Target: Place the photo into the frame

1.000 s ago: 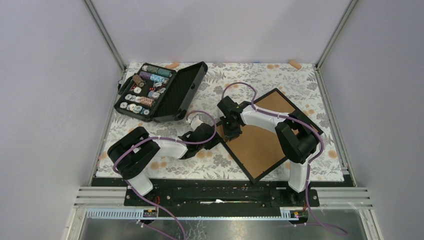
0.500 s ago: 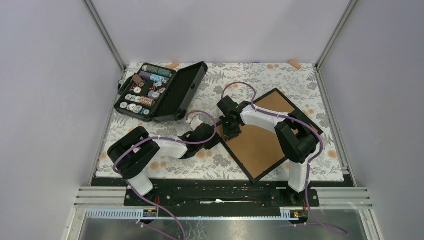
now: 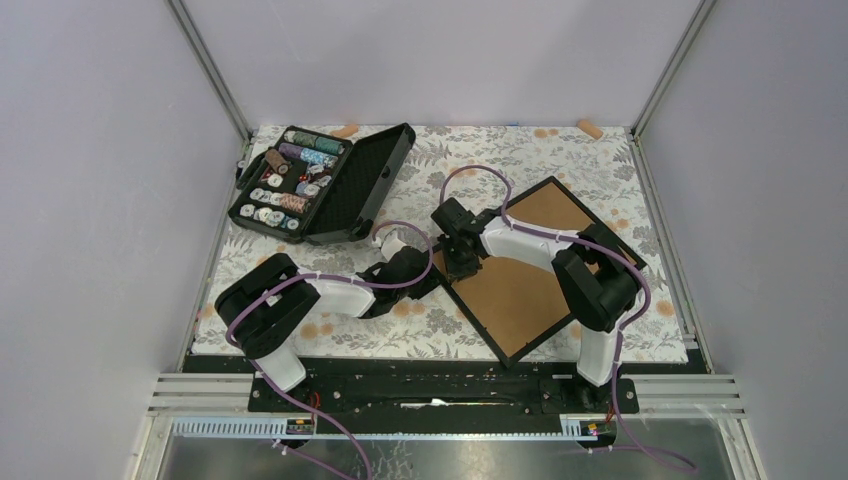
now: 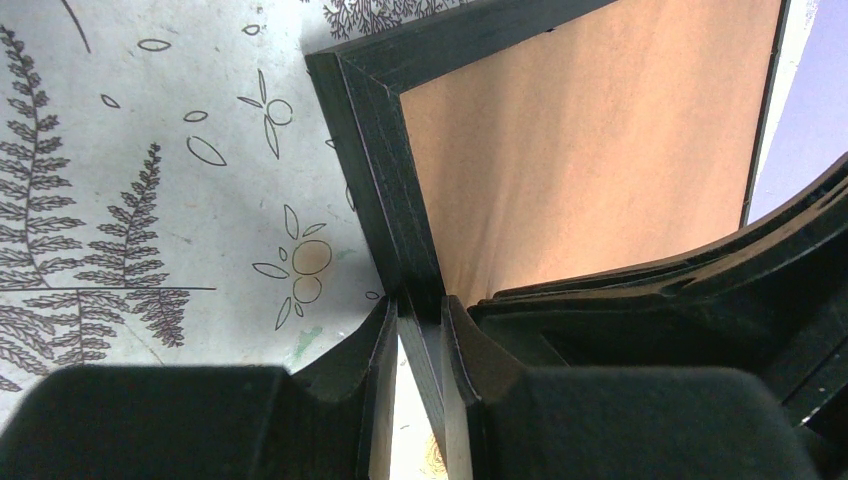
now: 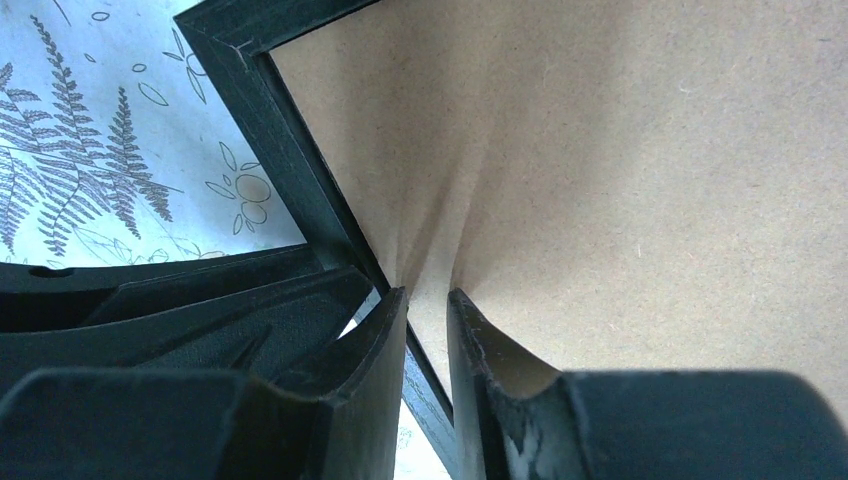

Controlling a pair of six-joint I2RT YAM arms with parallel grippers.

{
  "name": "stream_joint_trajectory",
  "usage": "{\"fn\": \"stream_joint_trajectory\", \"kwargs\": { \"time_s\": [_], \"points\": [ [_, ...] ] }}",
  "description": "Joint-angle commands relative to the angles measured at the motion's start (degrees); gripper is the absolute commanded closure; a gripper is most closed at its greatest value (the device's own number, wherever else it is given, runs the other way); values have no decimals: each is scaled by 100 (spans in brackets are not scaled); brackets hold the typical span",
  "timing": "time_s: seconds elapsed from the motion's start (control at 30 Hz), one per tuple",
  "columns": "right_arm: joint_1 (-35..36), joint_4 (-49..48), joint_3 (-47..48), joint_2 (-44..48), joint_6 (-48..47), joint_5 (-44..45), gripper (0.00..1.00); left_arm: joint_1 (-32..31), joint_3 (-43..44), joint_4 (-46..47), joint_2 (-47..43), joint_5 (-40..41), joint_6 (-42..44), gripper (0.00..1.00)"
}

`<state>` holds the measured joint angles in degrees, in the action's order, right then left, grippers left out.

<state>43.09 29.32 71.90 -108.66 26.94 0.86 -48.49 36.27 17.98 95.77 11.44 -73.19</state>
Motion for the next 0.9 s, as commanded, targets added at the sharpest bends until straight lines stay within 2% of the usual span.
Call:
{"fn": "stream_joint_trajectory", "kwargs": {
  "time_s": [0.0, 0.27, 0.53, 0.87],
  "points": [
    [192, 230, -588, -530, 70, 424, 71, 25, -314, -1622, 511, 455, 296, 78],
    [409, 480, -531, -628, -98, 1064, 73, 28, -306, -1634, 526, 447, 292, 78],
    [734, 495, -538, -900, 77, 1350, 73, 26, -347, -1663, 439, 488, 279, 78],
    [1086, 1034, -461, -1240, 561, 2607, 73, 24, -419, -1700, 348, 522, 294, 78]
  ]
}}
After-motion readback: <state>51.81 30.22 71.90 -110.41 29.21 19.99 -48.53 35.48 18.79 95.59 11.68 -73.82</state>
